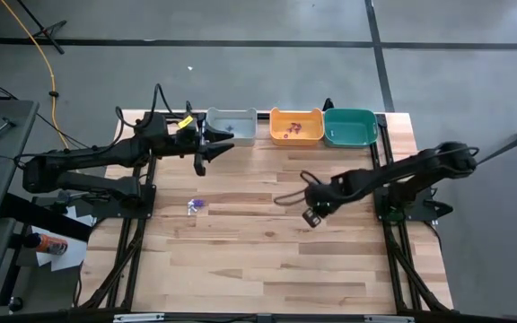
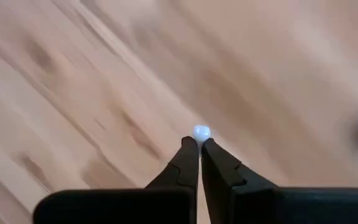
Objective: Sort Halloween decoration
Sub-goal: Put the white bone toy into the green bin
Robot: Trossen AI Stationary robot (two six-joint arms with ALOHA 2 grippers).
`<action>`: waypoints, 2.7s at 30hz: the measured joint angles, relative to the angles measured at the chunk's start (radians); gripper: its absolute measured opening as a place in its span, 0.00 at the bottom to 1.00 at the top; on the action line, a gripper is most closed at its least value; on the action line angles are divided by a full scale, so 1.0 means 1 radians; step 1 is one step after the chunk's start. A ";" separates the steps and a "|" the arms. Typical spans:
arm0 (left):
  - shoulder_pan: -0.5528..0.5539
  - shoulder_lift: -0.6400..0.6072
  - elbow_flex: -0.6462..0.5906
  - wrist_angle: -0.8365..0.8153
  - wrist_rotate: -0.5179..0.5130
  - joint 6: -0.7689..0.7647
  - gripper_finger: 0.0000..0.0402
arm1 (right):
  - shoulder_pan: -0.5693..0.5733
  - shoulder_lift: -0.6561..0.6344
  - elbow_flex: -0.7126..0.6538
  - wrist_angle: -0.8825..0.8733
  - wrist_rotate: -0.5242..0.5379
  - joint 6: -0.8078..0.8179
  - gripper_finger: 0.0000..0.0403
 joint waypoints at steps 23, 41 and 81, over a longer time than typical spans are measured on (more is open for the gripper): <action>0.003 0.000 0.000 -0.069 -0.004 0.042 0.35 | -0.315 -0.037 0.024 1.105 -0.078 -0.816 0.00; 0.003 0.000 0.000 -0.069 -0.006 0.041 0.35 | -0.322 -0.037 0.049 1.092 -0.101 -0.857 0.00; 0.003 0.000 0.000 -0.084 -0.005 0.041 0.35 | -1.056 -0.011 0.048 0.141 0.129 -0.681 0.00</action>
